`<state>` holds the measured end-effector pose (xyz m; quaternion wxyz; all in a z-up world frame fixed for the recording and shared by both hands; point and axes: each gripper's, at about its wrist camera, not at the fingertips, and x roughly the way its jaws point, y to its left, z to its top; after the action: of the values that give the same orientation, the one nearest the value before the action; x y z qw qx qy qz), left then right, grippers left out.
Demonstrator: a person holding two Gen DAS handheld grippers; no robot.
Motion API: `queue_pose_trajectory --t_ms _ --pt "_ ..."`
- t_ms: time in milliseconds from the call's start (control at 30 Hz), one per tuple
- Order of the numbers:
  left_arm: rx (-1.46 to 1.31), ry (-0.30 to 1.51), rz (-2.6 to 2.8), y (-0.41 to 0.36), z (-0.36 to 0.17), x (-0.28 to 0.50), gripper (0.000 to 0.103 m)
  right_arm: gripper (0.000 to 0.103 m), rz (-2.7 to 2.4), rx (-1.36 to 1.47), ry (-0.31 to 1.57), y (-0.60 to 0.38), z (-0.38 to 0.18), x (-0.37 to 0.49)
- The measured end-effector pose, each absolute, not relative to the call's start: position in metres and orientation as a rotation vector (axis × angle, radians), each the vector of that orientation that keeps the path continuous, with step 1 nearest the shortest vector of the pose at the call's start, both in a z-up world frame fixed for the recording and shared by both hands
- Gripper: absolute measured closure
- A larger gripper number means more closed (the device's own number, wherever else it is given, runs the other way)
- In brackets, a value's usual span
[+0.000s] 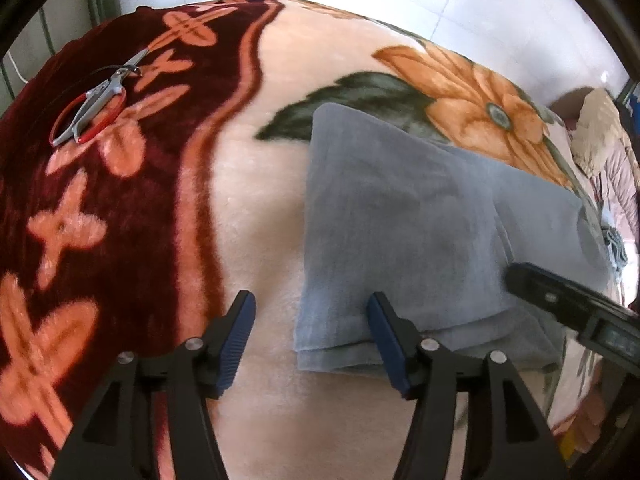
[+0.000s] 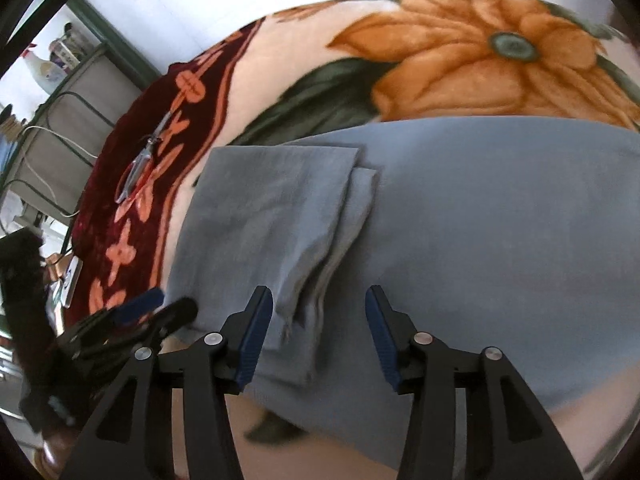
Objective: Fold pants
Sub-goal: 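Grasp the folded edge with the right tool and lift it toward the waistband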
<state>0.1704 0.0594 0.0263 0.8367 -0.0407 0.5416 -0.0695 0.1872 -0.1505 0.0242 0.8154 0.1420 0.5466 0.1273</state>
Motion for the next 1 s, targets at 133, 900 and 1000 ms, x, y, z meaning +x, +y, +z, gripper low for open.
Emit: queue_pose_trajectory --t_ms 133,900,1000 --pt "-0.087 1.133 -0.142 0.063 0.031 0.166 0.038 0.059 0.258 0.307 1.154 -0.14 0.021 0.195" --pt "-0.155 1.081 -0.127 0.069 0.058 0.151 0.032 0.098 0.182 0.02 0.995 -0.21 0.15 0.192" --pt "-0.151 1.086 -0.14 0.061 0.058 0.151 0.032 0.098 0.147 -0.011 0.99 -0.234 0.156 0.188"
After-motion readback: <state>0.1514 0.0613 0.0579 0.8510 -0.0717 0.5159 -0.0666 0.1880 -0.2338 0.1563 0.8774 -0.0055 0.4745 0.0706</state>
